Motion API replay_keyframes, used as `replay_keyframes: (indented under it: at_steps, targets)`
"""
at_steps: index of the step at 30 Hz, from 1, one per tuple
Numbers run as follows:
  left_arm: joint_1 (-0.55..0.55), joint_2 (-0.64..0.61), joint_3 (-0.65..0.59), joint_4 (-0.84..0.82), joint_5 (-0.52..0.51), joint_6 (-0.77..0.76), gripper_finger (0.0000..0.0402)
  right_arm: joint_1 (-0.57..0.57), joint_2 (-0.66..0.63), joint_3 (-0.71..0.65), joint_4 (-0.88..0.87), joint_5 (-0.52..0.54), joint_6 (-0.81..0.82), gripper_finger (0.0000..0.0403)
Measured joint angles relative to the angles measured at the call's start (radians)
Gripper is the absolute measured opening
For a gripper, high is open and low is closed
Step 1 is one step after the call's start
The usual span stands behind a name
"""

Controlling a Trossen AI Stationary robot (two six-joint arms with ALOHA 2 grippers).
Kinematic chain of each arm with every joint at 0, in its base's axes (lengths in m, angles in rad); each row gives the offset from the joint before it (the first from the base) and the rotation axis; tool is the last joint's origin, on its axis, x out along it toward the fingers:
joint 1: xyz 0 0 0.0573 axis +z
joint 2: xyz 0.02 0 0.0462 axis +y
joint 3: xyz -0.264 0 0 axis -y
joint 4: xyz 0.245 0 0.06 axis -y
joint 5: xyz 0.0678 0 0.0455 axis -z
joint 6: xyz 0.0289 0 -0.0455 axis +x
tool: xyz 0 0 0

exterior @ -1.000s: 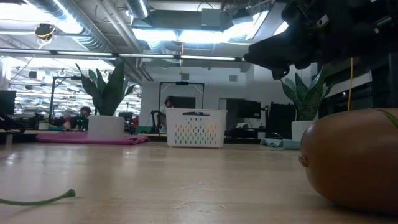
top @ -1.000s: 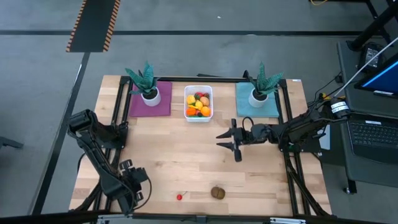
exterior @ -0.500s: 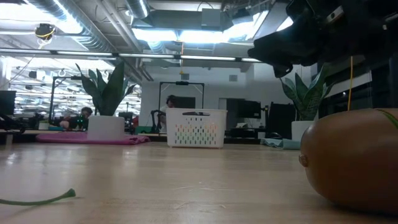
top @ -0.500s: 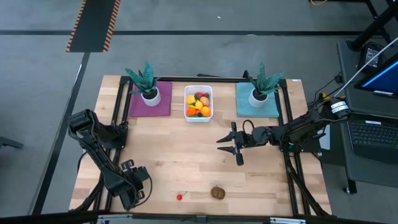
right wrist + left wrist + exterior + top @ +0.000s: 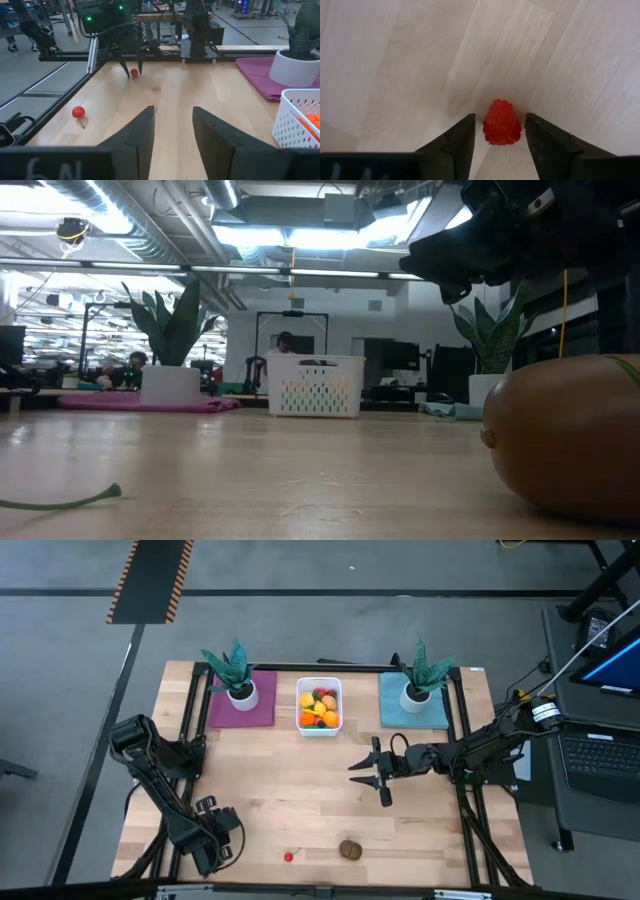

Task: Pick and placing Produce into tupperware
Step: Put the red raspberry into the white bin

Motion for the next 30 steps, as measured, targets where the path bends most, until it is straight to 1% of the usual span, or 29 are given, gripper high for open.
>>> replay_keyframes:
  at_steps: [3, 12, 16, 20, 23, 30]
  targets:
    - [0.0, 0.001, 0.0, 0.002, 0.0, 0.0, 0.0152, 0.0, 0.0, 0.0, 0.0, 0.0, 0.0, 0.0136]
    - [0.0, 0.002, -0.002, -0.003, -0.014, -0.007, 0.0082, 0.0, 0.0, 0.0, 0.0, 0.0, 0.003, 0.0136]
    - [0.0, 0.002, -0.002, -0.003, -0.014, -0.03, 0.0082, 0.001, 0.0, 0.0, 0.0, 0.0, 0.003, 0.0136]
    - [0.0, 0.003, -0.002, -0.002, -0.015, -0.033, 0.0092, 0.001, 0.0, 0.0, 0.0, 0.0, 0.003, 0.0136]
    - [0.0, 0.002, -0.001, -0.004, -0.014, -0.028, 0.0079, 0.001, 0.0, 0.0, 0.0, 0.0, 0.003, 0.0136]
    - [-0.012, -0.045, -0.003, -0.022, -0.016, -0.032, 0.0078, 0.001, 0.0, 0.0, 0.0, 0.0, 0.003, 0.0136]
